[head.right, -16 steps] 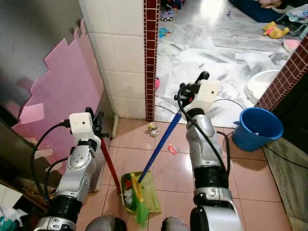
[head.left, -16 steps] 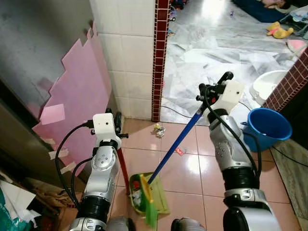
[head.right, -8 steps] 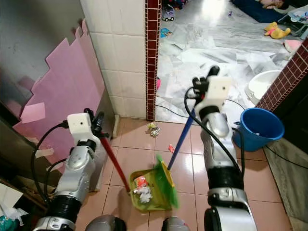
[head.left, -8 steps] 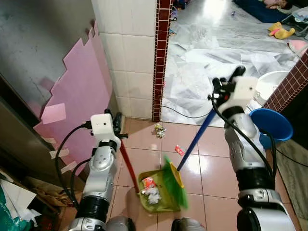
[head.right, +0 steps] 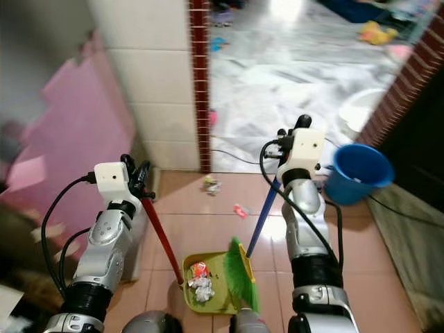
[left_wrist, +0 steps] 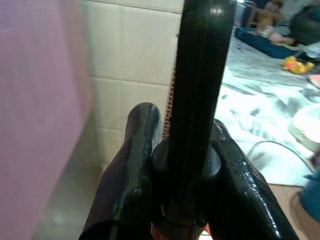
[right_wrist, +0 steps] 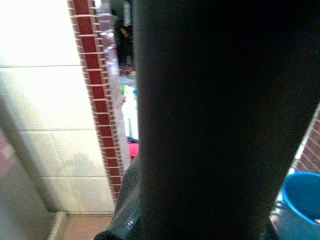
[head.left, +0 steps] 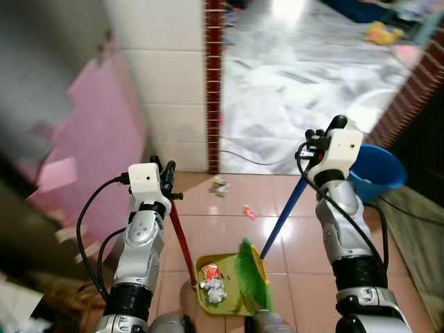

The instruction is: Sweep floor

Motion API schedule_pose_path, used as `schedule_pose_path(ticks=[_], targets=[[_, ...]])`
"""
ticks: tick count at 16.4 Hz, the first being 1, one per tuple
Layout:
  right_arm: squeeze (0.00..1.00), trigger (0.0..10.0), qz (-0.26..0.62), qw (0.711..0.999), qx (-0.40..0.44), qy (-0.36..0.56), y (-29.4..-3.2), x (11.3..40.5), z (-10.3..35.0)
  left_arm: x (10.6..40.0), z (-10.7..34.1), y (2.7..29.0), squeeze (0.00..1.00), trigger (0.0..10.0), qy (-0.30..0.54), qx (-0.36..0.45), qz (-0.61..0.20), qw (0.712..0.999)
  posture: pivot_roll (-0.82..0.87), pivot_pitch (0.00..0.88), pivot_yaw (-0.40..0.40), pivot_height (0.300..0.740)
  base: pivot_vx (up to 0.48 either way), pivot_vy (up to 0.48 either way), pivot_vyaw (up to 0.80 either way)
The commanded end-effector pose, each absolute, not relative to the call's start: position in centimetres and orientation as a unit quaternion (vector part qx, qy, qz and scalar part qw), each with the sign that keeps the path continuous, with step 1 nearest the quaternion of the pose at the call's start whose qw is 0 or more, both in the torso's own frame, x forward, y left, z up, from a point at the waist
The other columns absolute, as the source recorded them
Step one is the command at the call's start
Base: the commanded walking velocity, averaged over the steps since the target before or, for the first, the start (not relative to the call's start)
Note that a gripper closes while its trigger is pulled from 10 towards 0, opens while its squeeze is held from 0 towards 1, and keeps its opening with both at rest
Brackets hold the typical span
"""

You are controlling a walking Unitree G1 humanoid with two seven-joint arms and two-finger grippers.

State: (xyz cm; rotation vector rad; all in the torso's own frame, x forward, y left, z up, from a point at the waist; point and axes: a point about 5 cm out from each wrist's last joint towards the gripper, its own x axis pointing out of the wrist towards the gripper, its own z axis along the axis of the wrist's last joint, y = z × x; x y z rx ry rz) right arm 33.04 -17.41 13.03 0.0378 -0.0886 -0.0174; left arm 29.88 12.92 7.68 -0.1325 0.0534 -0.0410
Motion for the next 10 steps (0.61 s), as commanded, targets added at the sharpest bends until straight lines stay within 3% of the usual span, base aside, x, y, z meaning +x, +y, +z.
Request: schedule_pose_path(ticks=[1, 8, 10], targets=[[0.0, 10.0, -0.008, 0.998, 0.014, -0.056, -17.29, 33.07, 13.47, 30.33, 9.34, 12.43, 0.0, 10.0, -0.007, -0.084, -0.034, 0.996, 0.0, 0.0, 0.019, 0.74, 0.0, -0.3, -0.8], [0.0, 10.0, -0.033, 0.997, 0.003, -0.065, -18.04, 33.3, 13.8, 30.27, 9.47, 12.21, 0.0, 10.0, -0.006, -0.087, -0.041, 0.995, 0.0, 0.0, 0.023, 0.74, 0.0, -0.4, -0.8], [0.0, 10.0, -0.036, 0.997, 0.001, -0.066, -18.13, 33.22, 13.71, 30.24, 9.42, 12.23, 0.0, 10.0, -0.005, -0.087, -0.042, 0.995, 0.0, 0.0, 0.025, 0.74, 0.0, -0.431, -0.25]])
